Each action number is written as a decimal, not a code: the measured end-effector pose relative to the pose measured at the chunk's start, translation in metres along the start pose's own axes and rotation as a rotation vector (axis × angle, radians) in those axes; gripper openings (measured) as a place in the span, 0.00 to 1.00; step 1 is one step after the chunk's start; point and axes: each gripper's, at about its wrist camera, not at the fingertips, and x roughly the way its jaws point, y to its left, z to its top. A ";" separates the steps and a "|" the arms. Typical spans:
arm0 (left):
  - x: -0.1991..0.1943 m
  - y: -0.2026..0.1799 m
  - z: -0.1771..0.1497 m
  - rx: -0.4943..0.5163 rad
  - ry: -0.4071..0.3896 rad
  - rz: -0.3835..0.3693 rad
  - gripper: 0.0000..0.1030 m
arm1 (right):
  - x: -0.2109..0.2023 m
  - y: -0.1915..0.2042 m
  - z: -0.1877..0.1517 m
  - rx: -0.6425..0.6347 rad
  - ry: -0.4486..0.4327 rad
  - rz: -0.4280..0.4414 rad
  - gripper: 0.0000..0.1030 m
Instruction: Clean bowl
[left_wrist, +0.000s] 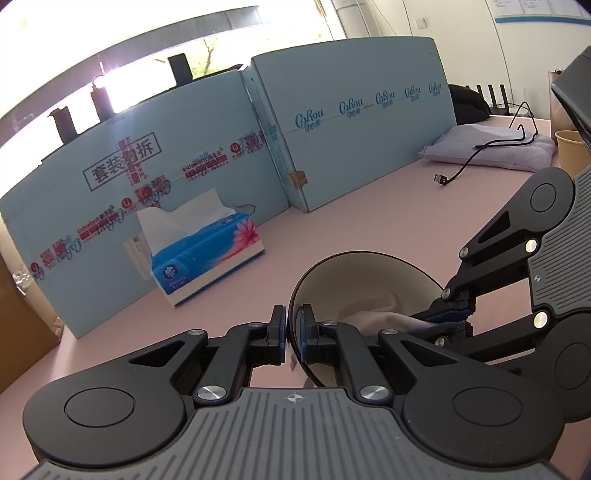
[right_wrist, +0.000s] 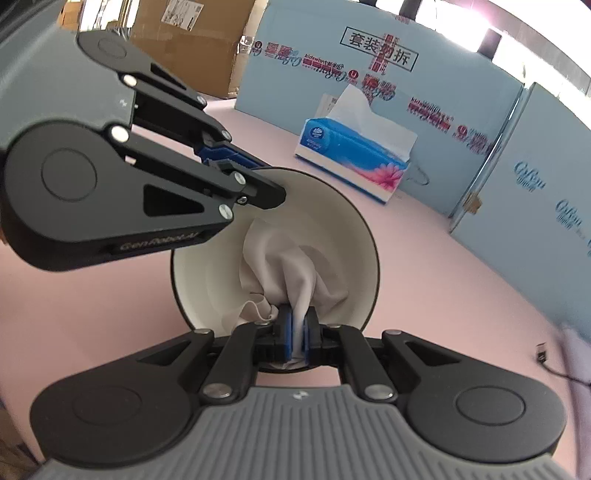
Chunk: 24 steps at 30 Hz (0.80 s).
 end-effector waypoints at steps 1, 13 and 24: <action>0.000 0.000 0.000 0.000 -0.001 -0.001 0.09 | 0.001 0.000 0.000 -0.004 -0.002 -0.011 0.06; 0.002 0.001 0.000 0.005 -0.004 -0.009 0.09 | 0.000 -0.026 0.012 0.126 -0.119 -0.052 0.05; 0.003 0.000 0.001 0.000 -0.011 -0.009 0.09 | 0.004 -0.037 0.027 0.244 -0.169 0.039 0.05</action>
